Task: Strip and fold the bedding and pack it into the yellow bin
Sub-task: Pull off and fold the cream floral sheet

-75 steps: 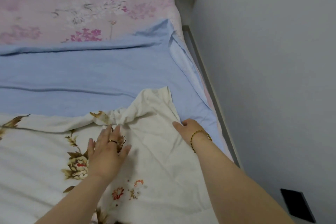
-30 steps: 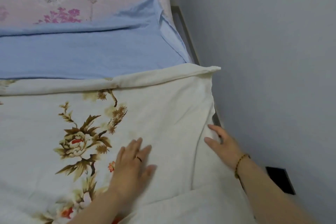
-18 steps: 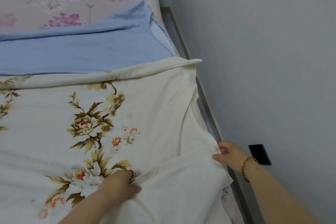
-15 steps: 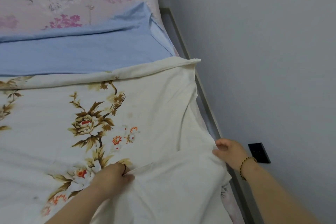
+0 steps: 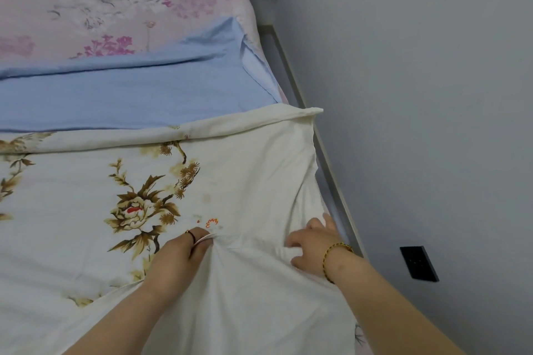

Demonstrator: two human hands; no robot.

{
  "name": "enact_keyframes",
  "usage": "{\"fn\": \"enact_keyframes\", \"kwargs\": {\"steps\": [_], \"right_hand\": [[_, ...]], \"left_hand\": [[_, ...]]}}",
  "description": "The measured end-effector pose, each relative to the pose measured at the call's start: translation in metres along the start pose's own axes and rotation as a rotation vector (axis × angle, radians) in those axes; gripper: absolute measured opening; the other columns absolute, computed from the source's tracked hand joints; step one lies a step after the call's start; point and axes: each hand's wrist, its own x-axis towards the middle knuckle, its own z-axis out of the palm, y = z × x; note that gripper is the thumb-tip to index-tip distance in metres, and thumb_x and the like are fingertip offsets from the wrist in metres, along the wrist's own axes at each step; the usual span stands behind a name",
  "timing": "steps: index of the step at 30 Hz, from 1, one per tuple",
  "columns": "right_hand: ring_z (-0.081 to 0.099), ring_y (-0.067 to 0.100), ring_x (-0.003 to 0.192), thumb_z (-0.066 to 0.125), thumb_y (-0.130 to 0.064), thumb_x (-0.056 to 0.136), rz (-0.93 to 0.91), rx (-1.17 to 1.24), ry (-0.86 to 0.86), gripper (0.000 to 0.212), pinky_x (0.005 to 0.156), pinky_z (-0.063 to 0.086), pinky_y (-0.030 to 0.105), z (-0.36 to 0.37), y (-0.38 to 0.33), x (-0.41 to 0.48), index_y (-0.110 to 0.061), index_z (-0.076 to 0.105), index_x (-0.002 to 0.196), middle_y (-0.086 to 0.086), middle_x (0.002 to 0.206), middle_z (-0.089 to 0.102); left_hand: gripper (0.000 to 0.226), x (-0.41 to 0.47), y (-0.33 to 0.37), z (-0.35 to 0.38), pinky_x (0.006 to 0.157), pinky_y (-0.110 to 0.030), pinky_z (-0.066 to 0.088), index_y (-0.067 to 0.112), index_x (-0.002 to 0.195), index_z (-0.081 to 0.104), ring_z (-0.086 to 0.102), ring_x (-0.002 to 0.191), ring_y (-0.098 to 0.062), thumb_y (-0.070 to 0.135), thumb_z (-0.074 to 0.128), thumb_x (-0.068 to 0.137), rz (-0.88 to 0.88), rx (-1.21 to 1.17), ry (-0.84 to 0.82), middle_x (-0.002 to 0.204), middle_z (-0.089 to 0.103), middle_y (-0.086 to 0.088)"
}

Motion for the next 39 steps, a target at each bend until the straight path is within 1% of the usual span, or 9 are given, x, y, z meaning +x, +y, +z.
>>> {"fn": "enact_keyframes", "kwargs": {"steps": [4,7,16,22,25,28,30,34,39], "right_hand": [[0.047,0.018,0.107,0.041,-0.019,0.097,-0.021,0.258,0.289,0.021,0.086,0.029,0.020,-0.030,0.011,0.020,-0.010,0.057,0.107,0.009,0.113,0.053],[0.046,0.021,0.084,0.034,-0.018,0.099,0.031,0.385,0.449,0.016,0.069,0.034,0.027,-0.071,0.017,0.046,-0.016,0.042,0.085,0.006,0.092,0.048],[0.051,0.032,0.097,0.035,0.003,0.092,0.205,0.036,0.866,0.032,0.073,0.032,0.032,-0.163,0.014,0.114,-0.006,0.042,0.122,0.018,0.111,0.057],[0.004,0.024,0.144,0.043,-0.016,0.094,0.301,-0.046,0.547,0.066,0.116,0.001,0.045,-0.134,0.013,0.152,-0.020,0.005,0.148,0.007,0.156,0.000],[-0.003,0.023,0.145,0.033,-0.028,0.099,0.336,0.149,0.477,0.063,0.117,-0.002,0.043,-0.093,0.019,0.141,-0.024,-0.006,0.148,0.003,0.156,-0.015],[0.011,0.021,0.144,0.030,-0.028,0.100,0.269,0.466,0.428,0.057,0.116,0.011,0.034,-0.050,0.026,0.108,-0.025,0.001,0.149,-0.002,0.158,-0.002],[0.024,0.018,0.140,0.035,-0.027,0.099,0.196,0.623,0.400,0.055,0.111,0.021,0.026,-0.018,0.032,0.074,-0.022,0.011,0.148,-0.004,0.153,0.020],[0.045,0.011,0.114,0.048,-0.014,0.095,0.224,0.843,0.404,0.037,0.090,0.031,0.016,0.038,0.042,0.000,-0.011,0.046,0.131,-0.006,0.115,0.045],[0.050,0.011,0.097,0.056,-0.008,0.089,0.282,1.117,0.401,0.028,0.083,0.038,0.012,0.080,0.040,-0.064,-0.016,0.052,0.116,-0.002,0.108,0.053]], "left_hand": [[0.018,0.024,0.004,-0.019,0.067,-0.027,0.040,0.030,0.080,0.051,0.059,0.087,-0.022,0.023,0.044,0.096,-0.009,0.067,0.025,0.087,0.065,-0.004],[0.019,0.057,0.019,-0.033,0.077,-0.028,0.040,0.023,0.102,0.061,0.058,0.104,-0.026,0.028,0.043,0.097,0.003,0.169,0.070,0.103,0.065,-0.004],[0.034,0.197,0.074,-0.084,0.092,-0.034,0.031,0.013,0.125,0.056,0.048,0.116,-0.032,0.026,0.038,0.099,0.175,0.479,0.464,0.123,0.058,-0.015],[0.061,0.204,0.025,-0.036,0.114,-0.042,-0.012,0.022,0.149,-0.004,-0.008,0.145,-0.021,0.032,0.030,0.099,-0.001,0.681,0.227,0.157,-0.007,-0.007],[0.061,0.163,-0.010,0.011,0.113,-0.037,-0.006,0.017,0.149,0.011,0.007,0.145,-0.027,0.040,0.026,0.094,0.082,0.579,0.196,0.157,0.003,-0.014],[0.064,0.110,-0.041,0.042,0.106,-0.031,0.002,0.010,0.133,0.049,0.044,0.129,-0.036,0.041,0.026,0.083,0.116,0.486,0.125,0.138,0.046,-0.022],[0.050,0.072,-0.057,0.054,0.108,-0.029,0.007,0.014,0.129,0.048,0.040,0.128,-0.026,0.038,0.025,0.092,0.159,0.452,0.076,0.130,0.054,-0.020],[0.051,0.002,-0.075,0.076,0.113,-0.019,-0.003,0.036,0.147,0.008,-0.005,0.142,0.002,0.048,0.004,0.097,0.284,0.316,0.059,0.157,0.000,0.013],[0.064,-0.050,-0.064,0.095,0.112,-0.015,0.001,0.031,0.148,0.000,-0.005,0.142,0.004,0.062,0.011,0.092,0.434,0.280,-0.029,0.156,-0.005,0.017]]}}
